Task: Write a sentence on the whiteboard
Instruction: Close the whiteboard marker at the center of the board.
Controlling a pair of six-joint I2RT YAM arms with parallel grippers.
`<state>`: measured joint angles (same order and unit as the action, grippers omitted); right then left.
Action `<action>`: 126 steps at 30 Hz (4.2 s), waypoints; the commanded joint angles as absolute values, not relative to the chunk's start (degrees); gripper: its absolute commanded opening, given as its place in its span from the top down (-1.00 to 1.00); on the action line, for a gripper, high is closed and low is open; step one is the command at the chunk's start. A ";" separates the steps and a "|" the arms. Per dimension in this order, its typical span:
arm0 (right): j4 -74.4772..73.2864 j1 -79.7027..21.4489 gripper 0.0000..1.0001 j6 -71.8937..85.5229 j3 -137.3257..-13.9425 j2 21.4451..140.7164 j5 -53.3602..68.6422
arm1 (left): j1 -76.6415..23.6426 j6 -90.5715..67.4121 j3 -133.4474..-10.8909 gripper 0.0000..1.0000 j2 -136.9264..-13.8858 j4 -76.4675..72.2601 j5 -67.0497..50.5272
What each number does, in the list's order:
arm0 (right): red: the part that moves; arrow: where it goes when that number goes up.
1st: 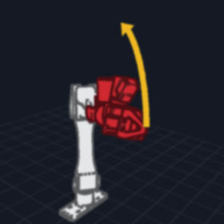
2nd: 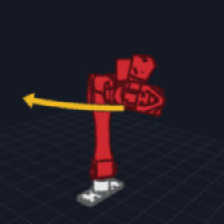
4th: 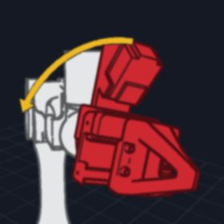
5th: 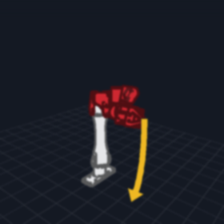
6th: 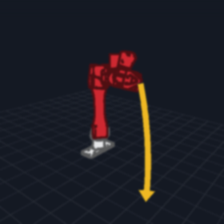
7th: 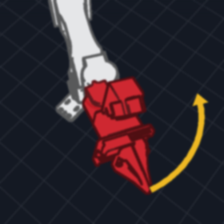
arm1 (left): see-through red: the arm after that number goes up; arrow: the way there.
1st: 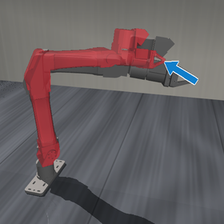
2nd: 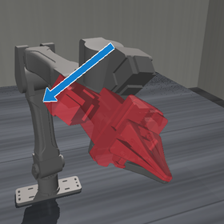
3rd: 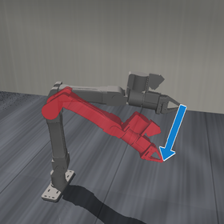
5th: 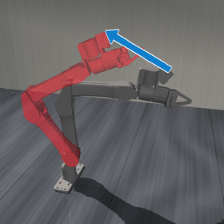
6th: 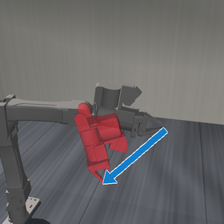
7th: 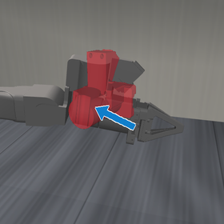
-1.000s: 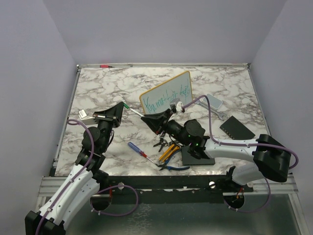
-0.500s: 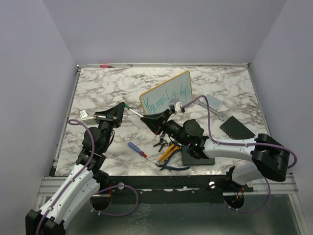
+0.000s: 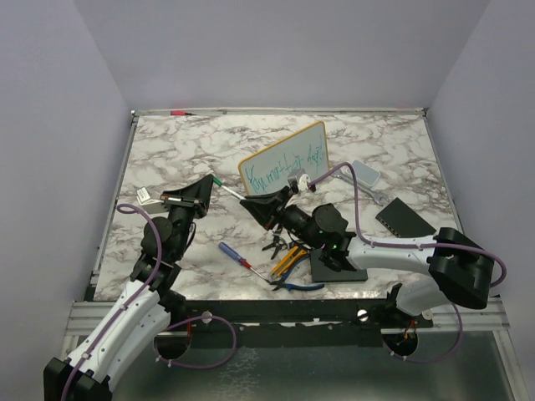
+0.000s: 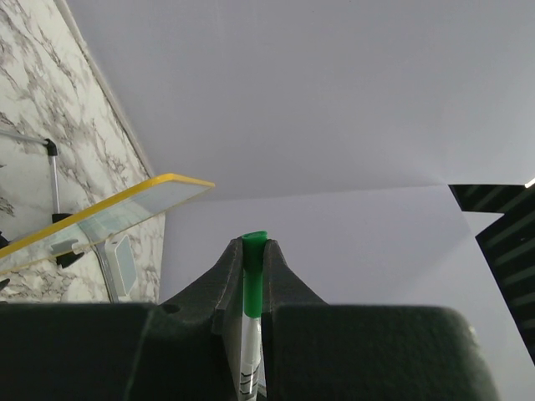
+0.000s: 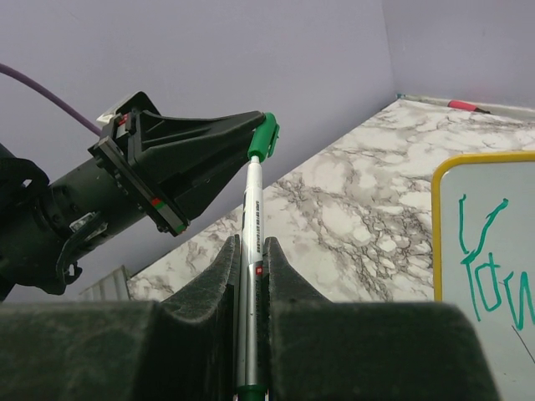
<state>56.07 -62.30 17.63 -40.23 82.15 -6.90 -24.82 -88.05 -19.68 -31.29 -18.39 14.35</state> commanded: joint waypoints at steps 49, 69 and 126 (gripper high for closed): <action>57.00 -64.27 0.98 7.57 -51.32 91.27 -7.85 | -24.52 -86.53 -19.60 1.00 -32.54 -20.62 11.88; 50.99 -64.32 0.99 8.59 -57.84 94.89 -11.87 | -24.53 -82.62 -20.73 1.00 -31.65 -21.57 9.19; 56.59 -64.26 0.98 7.47 -45.78 80.72 -11.34 | -24.42 -67.29 -33.22 -0.30 -41.35 -18.52 0.13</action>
<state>53.95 -64.07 6.15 -46.35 81.89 -13.47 -24.25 -66.61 -33.23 -41.69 -14.61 3.46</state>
